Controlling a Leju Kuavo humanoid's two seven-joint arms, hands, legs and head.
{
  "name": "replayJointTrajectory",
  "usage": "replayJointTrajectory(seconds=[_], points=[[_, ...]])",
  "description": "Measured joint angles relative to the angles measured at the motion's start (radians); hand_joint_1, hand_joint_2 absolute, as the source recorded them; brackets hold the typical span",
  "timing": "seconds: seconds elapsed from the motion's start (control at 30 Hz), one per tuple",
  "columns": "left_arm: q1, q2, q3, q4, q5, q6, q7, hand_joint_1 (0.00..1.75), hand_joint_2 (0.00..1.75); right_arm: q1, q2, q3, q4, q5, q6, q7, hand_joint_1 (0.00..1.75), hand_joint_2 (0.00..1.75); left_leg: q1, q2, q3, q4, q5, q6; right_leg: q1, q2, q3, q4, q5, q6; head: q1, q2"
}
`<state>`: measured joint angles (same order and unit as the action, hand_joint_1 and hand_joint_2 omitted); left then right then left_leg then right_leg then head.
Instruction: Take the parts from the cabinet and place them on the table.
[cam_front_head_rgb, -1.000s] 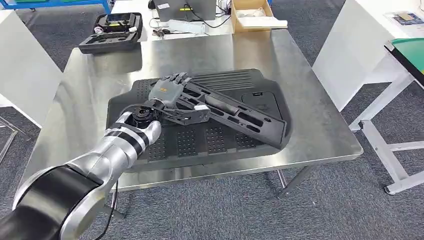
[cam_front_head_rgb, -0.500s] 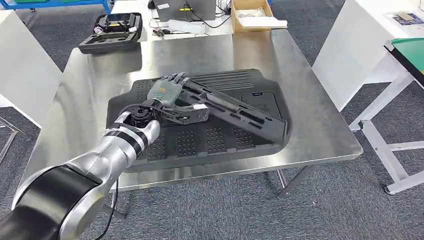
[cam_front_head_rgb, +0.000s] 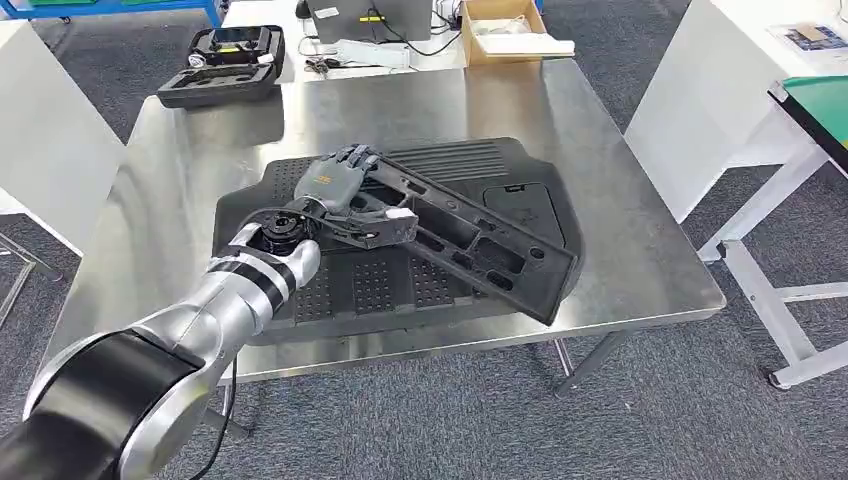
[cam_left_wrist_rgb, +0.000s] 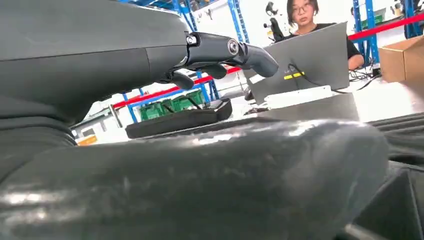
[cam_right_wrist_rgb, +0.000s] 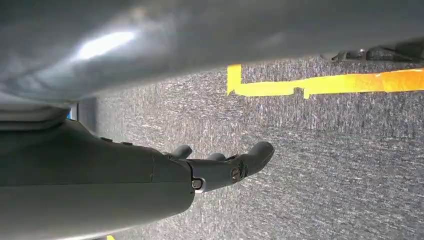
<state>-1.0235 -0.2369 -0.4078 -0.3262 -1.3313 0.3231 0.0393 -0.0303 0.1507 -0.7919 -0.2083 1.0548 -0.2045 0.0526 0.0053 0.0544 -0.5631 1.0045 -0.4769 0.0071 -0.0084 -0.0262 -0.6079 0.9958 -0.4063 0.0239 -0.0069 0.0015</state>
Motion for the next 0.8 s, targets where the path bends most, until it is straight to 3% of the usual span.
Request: replayJointTrajectory(seconds=[0.17, 0.2, 0.27, 0.3, 0.33, 0.37, 0.47, 0.5, 0.53, 0.57, 0.63, 0.67, 0.7, 0.73, 0.8], points=[[0.0, 0.0, 0.0, 0.0, 0.0, -0.001, 0.001, 0.0, 0.0, 0.0, 0.0, 0.0, 0.0, 0.0, 0.0, 0.0, 0.0, 0.0, 0.0, 0.0, 0.0, 0.0, 0.0, 0.0, 0.0, 0.0, 0.0, 0.0, 0.0, 0.0, 0.0, 0.0], [0.0, 0.0, 0.0, 0.0, 0.0, -0.001, 0.001, 0.0, 0.0, 0.0, 0.0, 0.0, 0.0, 0.0, 0.0, 0.0, 0.0, 0.0, -0.002, 0.0, -0.003, 0.005, -0.003, 0.001, -0.006, -0.001, 0.001, -0.004, 0.003, 0.003, 0.0, 0.0], [-0.003, 0.001, 0.001, -0.001, -0.001, -0.001, 0.001, 0.0, 0.0, 0.0, 0.003, -0.001, 0.0, 0.001, -0.001, 0.0, 0.0, 0.0, -0.005, -0.003, -0.004, 0.005, 0.0, 0.016, -0.009, -0.003, 0.003, -0.008, 0.008, 0.012, -0.002, 0.0], [-0.006, 0.001, 0.002, -0.005, -0.002, -0.001, 0.001, 0.0, 0.0, -0.001, 0.003, -0.001, 0.0, 0.002, -0.002, 0.0, 0.0, 0.0, -0.003, -0.004, 0.006, -0.015, 0.009, 0.026, -0.001, -0.003, 0.012, -0.017, 0.011, 0.017, -0.003, 0.0], [-0.007, -0.001, 0.002, -0.009, -0.003, -0.001, 0.001, 0.0, 0.0, -0.002, 0.001, -0.001, 0.0, 0.002, -0.003, 0.0, 0.0, 0.0, 0.015, 0.001, 0.035, -0.045, 0.024, 0.027, -0.001, 0.001, 0.004, -0.014, 0.003, 0.017, -0.001, 0.0], [-0.015, -0.002, 0.002, -0.009, -0.003, -0.001, 0.001, 0.0, 0.0, -0.001, 0.0, -0.002, 0.0, 0.003, -0.003, -0.001, 0.0, 0.0, 0.018, -0.002, 0.041, -0.054, 0.033, 0.035, -0.001, 0.013, -0.009, 0.025, -0.019, 0.015, 0.001, 0.0], [-0.015, -0.006, 0.002, -0.008, -0.005, -0.002, 0.002, 0.0, 0.0, 0.0, -0.002, -0.007, 0.0, 0.003, -0.003, -0.001, 0.0, 0.0, 0.022, -0.006, 0.039, -0.054, 0.034, 0.033, -0.013, 0.024, -0.126, 0.259, -0.098, 0.021, 0.006, 0.0], [-0.01, -0.006, 0.002, -0.008, -0.005, -0.002, 0.002, 0.0, 0.0, 0.0, -0.003, -0.008, 0.0, 0.003, -0.003, -0.001, 0.0, 0.0, 0.025, -0.007, 0.039, -0.054, 0.033, 0.03, -0.019, 0.024, -0.152, 0.299, -0.103, 0.031, 0.006, 0.0], [-0.008, -0.006, 0.002, -0.008, -0.005, -0.003, 0.002, 0.0, 0.0, 0.0, -0.003, -0.008, 0.0, 0.003, -0.003, -0.001, 0.0, 0.0, 0.03, -0.009, 0.04, -0.053, 0.032, 0.025, -0.027, 0.023, -0.15, 0.28, -0.085, 0.045, 0.006, 0.0], [-0.008, -0.006, 0.002, -0.008, -0.004, -0.003, 0.002, 0.0, 0.0, 0.0, -0.005, -0.009, 0.0, 0.003, -0.003, -0.001, 0.0, 0.0, 0.037, -0.012, 0.04, -0.051, 0.029, 0.014, -0.036, 0.023, -0.121, 0.212, -0.049, 0.065, 0.006, 0.0], [-0.009, -0.006, 0.003, -0.008, -0.004, -0.003, 0.002, 0.0, 0.0, 0.0, -0.005, -0.01, 0.0, 0.004, -0.004, -0.001, 0.0, 0.0, 0.053, -0.014, 0.039, -0.029, 0.014, -0.011, -0.057, 0.009, -0.025, 0.014, 0.035, 0.106, 0.007, 0.0], [-0.01, -0.006, 0.005, -0.008, -0.004, -0.003, 0.002, 0.0, 0.0, -0.001, 0.002, -0.011, 0.002, 0.004, -0.003, -0.001, 0.0, 0.0, 0.045, -0.015, 0.029, -0.017, 0.004, -0.028, -0.05, 0.013, -0.007, 0.003, 0.015, 0.105, 0.014, 0.0], [-0.009, -0.005, 0.007, -0.008, -0.004, -0.003, 0.002, 0.0, 0.0, 0.0, 0.002, -0.012, 0.003, 0.004, -0.003, -0.001, 0.0, 0.0, 0.045, -0.016, 0.025, -0.007, 0.002, -0.035, -0.05, 0.027, -0.015, -0.001, 0.016, 0.081, 0.017, 0.0], [-0.009, -0.007, 0.008, -0.008, -0.004, -0.002, 0.001, 0.0, 0.0, -0.001, 0.0, -0.014, 0.003, 0.004, -0.003, -0.001, 0.0, 0.0, 0.044, -0.02, 0.021, -0.01, 0.006, -0.039, -0.051, 0.025, -0.02, 0.009, 0.015, 0.068, 0.015, 0.0], [-0.009, -0.007, 0.011, -0.008, -0.005, -0.002, -0.002, 0.0, 0.0, -0.004, -0.003, -0.014, 0.003, 0.004, -0.003, 0.0, 0.0, 0.0, 0.049, -0.019, 0.024, -0.012, 0.006, -0.044, -0.049, 0.029, -0.028, 0.021, 0.011, 0.055, 0.011, 0.0]])
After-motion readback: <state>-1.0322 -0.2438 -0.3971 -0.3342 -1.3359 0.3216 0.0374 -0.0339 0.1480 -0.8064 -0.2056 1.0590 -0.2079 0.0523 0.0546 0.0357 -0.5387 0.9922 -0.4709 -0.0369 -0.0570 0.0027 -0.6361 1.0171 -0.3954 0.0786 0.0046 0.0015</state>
